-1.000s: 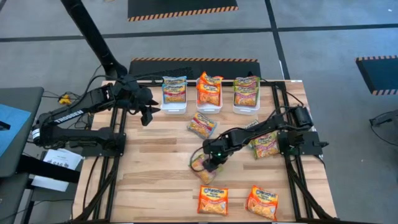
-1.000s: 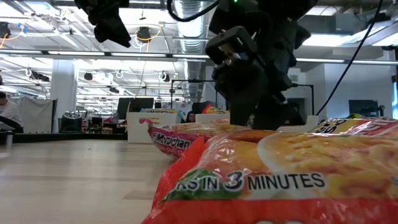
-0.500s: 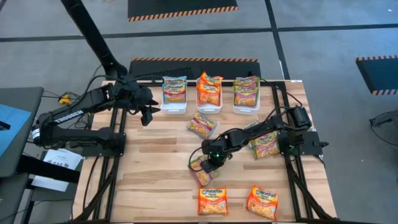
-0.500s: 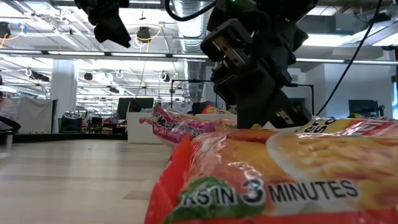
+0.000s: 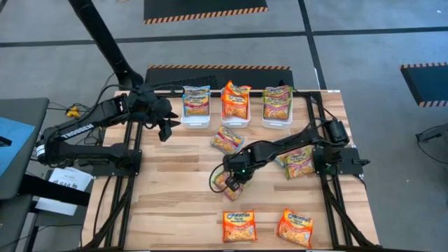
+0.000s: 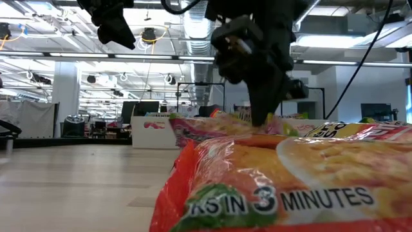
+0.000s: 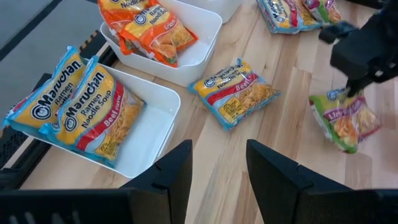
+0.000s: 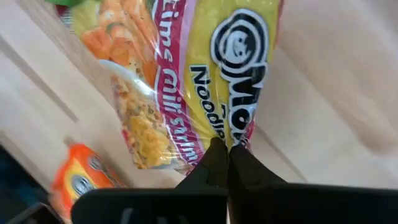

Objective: Sort Maruchan noodles
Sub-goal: Put the green noodle pack into the right white bin

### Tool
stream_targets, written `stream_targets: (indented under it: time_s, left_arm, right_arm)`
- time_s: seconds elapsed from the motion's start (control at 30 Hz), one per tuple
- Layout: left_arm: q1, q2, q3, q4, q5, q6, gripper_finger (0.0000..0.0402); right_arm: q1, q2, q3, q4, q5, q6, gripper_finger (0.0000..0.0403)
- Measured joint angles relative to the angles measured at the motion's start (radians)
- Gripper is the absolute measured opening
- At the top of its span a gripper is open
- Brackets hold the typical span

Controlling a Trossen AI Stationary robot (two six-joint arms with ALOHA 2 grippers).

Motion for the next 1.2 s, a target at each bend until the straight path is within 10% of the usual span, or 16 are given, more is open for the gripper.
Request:
stream_targets:
  time_s: [0.7, 1.2]
  left_arm:
    - [0.000, 0.000, 0.000, 0.001, -0.004, 0.000, 0.0137]
    - [0.000, 0.000, 0.000, 0.003, -0.082, 0.001, 0.0137]
  right_arm:
    - [-0.186, -0.002, 0.423, -0.845, 0.451, -0.391, 0.0001]
    - [-0.467, -0.064, 0.425, -0.857, 0.765, -0.791, 0.0001]
